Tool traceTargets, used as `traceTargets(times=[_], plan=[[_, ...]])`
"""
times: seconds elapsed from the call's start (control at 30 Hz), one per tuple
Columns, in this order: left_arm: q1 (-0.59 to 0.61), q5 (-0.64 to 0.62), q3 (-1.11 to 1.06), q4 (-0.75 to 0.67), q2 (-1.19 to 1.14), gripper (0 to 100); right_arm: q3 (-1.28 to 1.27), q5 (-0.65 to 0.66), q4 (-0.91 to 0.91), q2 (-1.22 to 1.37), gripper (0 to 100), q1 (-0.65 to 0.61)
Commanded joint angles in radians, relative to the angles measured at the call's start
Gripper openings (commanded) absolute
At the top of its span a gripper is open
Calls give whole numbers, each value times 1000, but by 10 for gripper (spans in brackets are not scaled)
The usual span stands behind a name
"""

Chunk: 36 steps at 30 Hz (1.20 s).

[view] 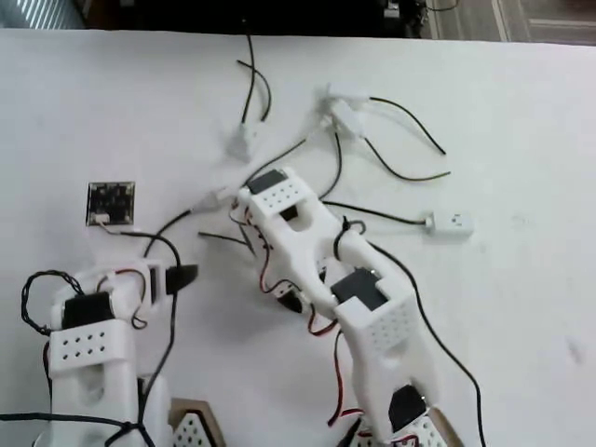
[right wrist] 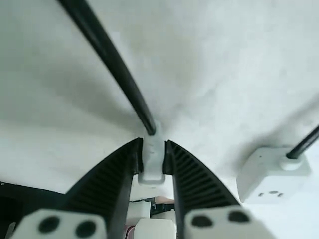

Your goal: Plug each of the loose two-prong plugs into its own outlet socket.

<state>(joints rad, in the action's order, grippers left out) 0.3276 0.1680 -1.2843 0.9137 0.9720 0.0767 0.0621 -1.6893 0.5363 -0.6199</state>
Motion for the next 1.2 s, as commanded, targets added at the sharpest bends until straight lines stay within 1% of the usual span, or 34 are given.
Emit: traceTargets(times=[0.0, 0.33, 0.47, 0.53, 0.67, 0.83, 0.97, 1.1, 1.17], plan=[[4, 11, -2, -21, 24, 392, 34, -6, -22, -171, 19, 7], [4, 3, -3, -41, 24, 392, -48, -6, -18, -622, 19, 10], [-2, 2, 6, -49, 25, 392, -127, -3, 41, -779, 19, 8], [-19, -31, 23, -60, 25, 392, -196, -6, 102, -854, 19, 8], [-67, -141, 100, -68, 25, 392, -370, -8, 260, -1001, 19, 10], [-162, -235, 206, -66, 25, 392, -649, -20, 529, -1162, 19, 15], [-254, -281, 244, -71, 25, 392, -853, -121, 716, -1294, 19, 13], [-335, -330, 259, -68, 25, 392, -1000, -129, 832, -1419, 19, 10], [-378, -333, 259, -71, 25, 392, -1063, -130, 888, -1461, 19, 10]])
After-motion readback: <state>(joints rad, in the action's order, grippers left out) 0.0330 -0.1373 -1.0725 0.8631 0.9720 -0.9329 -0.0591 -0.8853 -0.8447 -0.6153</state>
